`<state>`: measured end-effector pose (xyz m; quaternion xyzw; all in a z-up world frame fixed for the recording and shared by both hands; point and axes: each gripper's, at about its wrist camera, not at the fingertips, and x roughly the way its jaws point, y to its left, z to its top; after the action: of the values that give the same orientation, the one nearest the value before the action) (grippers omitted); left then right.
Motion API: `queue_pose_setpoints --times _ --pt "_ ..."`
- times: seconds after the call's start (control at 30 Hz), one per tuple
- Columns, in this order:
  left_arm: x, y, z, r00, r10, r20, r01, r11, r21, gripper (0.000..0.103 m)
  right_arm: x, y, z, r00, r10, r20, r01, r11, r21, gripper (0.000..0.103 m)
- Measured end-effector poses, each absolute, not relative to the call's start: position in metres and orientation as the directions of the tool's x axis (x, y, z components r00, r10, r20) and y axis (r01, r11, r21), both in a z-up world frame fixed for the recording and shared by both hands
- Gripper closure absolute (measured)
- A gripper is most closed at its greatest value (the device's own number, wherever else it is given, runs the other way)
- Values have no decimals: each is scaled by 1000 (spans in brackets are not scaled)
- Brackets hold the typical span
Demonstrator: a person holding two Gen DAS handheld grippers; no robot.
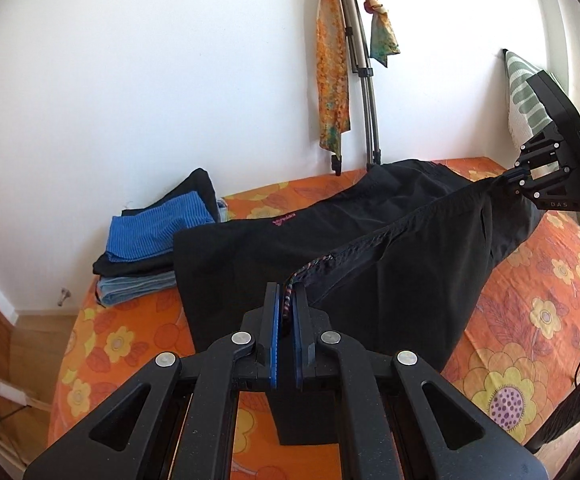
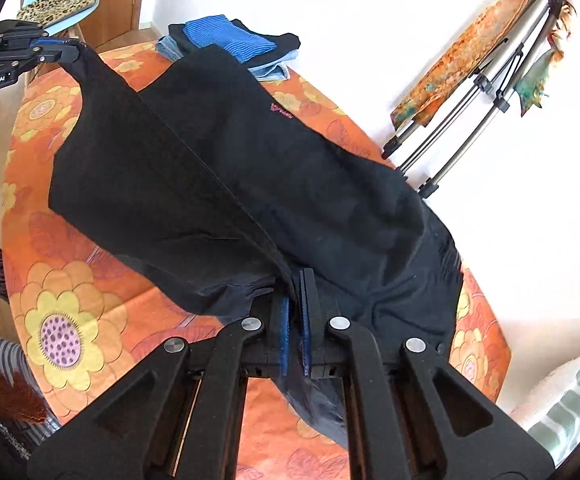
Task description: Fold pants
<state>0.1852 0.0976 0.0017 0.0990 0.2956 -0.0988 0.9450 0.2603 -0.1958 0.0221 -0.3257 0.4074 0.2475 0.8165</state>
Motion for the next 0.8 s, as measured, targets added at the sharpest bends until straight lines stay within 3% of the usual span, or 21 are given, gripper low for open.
queue_pose_setpoints --times 0.37,0.8 --pt "294 141 -12 769 -97 -632 186 980 75 99 387 -125 12 571 69 -818 -675 606 -421 99" --pt "398 168 -63 661 -83 -746 166 985 38 99 481 -83 -87 497 -10 -868 -712 567 -414 99"
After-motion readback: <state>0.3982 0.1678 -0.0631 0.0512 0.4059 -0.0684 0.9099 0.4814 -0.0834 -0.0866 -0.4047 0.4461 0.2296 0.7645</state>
